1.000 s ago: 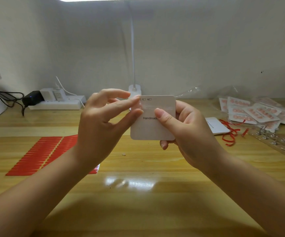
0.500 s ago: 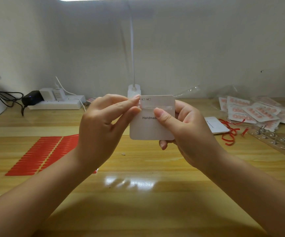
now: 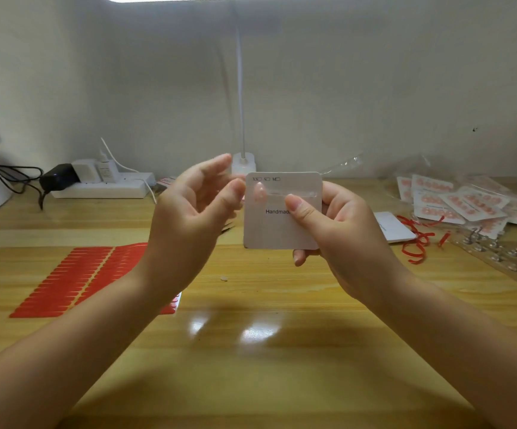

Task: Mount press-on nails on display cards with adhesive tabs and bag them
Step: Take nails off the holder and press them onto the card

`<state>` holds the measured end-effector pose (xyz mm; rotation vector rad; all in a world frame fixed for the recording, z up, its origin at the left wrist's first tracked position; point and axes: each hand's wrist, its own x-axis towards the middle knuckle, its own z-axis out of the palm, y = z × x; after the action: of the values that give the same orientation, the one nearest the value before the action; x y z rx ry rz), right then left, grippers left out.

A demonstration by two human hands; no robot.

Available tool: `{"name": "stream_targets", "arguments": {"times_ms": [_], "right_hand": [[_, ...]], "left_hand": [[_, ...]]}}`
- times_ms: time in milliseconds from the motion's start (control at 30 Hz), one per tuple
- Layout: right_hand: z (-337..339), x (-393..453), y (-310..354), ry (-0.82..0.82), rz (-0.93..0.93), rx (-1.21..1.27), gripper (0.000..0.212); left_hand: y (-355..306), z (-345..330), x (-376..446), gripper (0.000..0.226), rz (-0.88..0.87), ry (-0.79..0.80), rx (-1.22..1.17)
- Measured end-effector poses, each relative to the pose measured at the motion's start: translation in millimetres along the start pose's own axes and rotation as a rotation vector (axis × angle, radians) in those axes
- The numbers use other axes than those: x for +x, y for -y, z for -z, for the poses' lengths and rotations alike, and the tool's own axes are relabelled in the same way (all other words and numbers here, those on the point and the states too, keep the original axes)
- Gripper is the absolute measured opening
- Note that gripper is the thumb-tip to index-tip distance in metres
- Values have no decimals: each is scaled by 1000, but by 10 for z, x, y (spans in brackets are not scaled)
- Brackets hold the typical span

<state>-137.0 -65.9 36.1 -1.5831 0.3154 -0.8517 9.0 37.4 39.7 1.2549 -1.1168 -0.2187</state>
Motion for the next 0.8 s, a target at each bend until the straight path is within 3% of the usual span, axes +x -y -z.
{"name": "stream_targets", "arguments": {"times_ms": [100, 300, 433, 667, 800], "right_hand": [[-2, -3, -4, -16, 14, -31, 14], [-9, -26, -18, -1, 36, -79, 13], [-35, -31, -31, 18, 49, -92, 13], [-45, -20, -72, 25, -41, -15, 15], [-14, 5, -67, -14, -62, -6, 14]], "left_hand": [[-4, -36, 30, 45, 260, 30, -299], [44, -71, 8, 51, 310, 14, -327], [89, -65, 15, 33, 323, 23, -317], [112, -60, 16, 26, 256, 49, -239], [137, -55, -22, 39, 20, 6, 125]]}}
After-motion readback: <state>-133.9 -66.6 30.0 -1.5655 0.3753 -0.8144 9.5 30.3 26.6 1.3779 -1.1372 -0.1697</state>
